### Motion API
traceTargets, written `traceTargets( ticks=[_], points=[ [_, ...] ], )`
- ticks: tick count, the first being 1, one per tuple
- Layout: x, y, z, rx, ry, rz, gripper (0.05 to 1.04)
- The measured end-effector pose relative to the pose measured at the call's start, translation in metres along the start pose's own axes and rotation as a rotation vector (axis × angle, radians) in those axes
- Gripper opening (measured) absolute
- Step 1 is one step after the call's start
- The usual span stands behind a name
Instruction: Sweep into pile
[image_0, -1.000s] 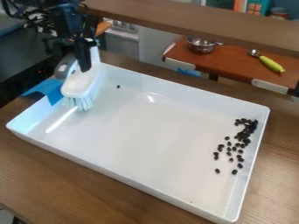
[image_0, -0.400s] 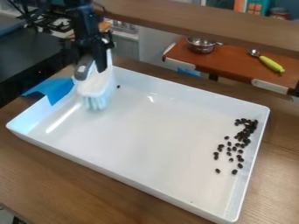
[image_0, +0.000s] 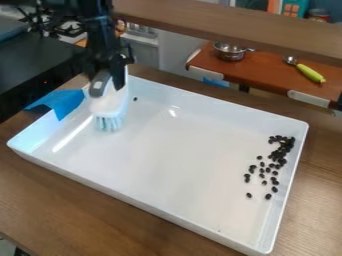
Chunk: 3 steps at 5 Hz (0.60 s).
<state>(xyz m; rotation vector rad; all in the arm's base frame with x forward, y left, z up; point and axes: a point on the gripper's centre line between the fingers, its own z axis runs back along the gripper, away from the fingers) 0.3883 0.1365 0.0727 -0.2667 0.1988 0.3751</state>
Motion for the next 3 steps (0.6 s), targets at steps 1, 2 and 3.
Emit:
traceTargets(
  ticks=[1,2,3],
  points=[
    [-0.002,-0.009,-0.003,-0.017,0.029,-0.022,0.488],
    [-0.009,-0.024,-0.01,-0.049,0.075,-0.068,0.488],
    [-0.018,-0.041,-0.015,-0.092,0.132,-0.092,0.488]
  ],
)
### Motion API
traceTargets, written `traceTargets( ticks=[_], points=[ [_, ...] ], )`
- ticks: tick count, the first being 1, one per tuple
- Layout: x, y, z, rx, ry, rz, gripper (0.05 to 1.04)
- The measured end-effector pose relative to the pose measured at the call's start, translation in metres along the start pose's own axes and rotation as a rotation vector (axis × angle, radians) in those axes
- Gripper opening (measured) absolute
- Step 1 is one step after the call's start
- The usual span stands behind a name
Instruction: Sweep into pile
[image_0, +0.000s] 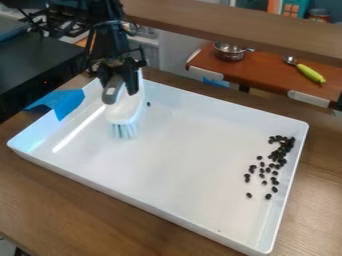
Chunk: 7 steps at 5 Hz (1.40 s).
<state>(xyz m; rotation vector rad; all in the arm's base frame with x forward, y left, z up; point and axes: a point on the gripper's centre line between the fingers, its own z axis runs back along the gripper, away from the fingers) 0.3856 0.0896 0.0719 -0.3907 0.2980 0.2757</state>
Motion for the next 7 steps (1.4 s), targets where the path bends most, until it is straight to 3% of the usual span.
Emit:
traceTargets(
  ticks=[1,3,5,6,7],
  points=[
    [-0.01,-0.031,-0.015,-0.047,0.078,-0.039,0.488],
    [-0.032,-0.111,-0.05,-0.094,0.168,-0.125,0.488],
    [-0.048,-0.175,-0.083,-0.075,0.177,-0.203,0.488],
    [-0.051,-0.185,-0.085,-0.078,0.153,-0.234,0.488],
    [-0.062,-0.176,-0.062,-0.143,0.165,-0.258,0.487]
  ],
)
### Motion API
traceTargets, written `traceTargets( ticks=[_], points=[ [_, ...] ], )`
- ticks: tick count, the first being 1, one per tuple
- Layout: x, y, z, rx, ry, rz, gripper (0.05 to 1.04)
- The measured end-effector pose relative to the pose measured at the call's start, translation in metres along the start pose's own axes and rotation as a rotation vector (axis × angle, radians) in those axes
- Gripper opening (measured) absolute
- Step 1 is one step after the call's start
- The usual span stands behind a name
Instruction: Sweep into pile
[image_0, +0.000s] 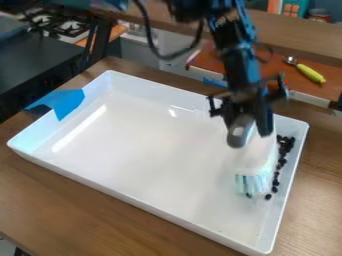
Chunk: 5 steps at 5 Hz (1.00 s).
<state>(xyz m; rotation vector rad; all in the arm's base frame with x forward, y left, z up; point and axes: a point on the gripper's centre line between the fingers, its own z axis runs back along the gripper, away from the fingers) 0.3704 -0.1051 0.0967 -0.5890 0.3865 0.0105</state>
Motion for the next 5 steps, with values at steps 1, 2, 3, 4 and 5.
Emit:
traceTargets(
  ticks=[1,2,3,4,5],
  points=[
    [-0.028,0.005,0.06,-0.095,-0.085,-0.062,0.487],
    [-0.05,0.035,0.101,-0.156,-0.149,-0.066,0.487],
    [-0.061,0.067,0.114,-0.096,-0.149,-0.053,0.487],
    [-0.069,0.105,0.121,0.028,-0.141,-0.005,0.487],
    [-0.066,0.14,0.115,0.156,-0.125,0.033,0.487]
  ],
)
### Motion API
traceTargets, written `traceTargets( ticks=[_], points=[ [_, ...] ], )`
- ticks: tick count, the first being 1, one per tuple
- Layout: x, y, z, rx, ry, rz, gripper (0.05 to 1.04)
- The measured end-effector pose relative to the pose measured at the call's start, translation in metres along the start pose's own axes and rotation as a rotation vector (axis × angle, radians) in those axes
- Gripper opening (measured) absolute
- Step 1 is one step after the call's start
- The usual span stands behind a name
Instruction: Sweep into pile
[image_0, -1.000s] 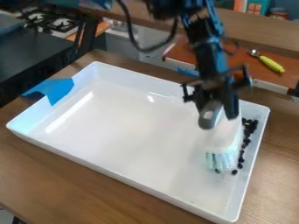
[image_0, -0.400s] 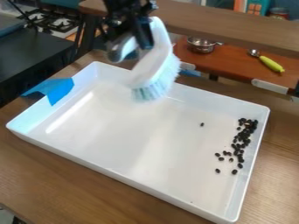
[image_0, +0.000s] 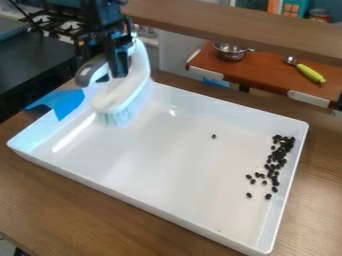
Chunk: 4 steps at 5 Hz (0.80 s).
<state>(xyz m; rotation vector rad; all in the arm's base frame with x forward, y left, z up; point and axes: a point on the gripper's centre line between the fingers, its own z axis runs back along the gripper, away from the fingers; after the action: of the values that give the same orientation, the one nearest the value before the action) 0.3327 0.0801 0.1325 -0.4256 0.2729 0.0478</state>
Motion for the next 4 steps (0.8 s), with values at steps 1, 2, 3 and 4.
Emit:
traceTargets(
  ticks=[1,2,3,4],
  points=[
    [0.01,0.015,-0.019,0.14,0.009,0.046,0.487],
    [0.025,0.004,-0.04,0.172,0.034,0.054,0.488],
    [0.044,-0.009,-0.056,0.181,0.045,0.08,0.487],
    [0.057,-0.034,-0.066,0.173,0.063,0.084,0.487]
  ],
)
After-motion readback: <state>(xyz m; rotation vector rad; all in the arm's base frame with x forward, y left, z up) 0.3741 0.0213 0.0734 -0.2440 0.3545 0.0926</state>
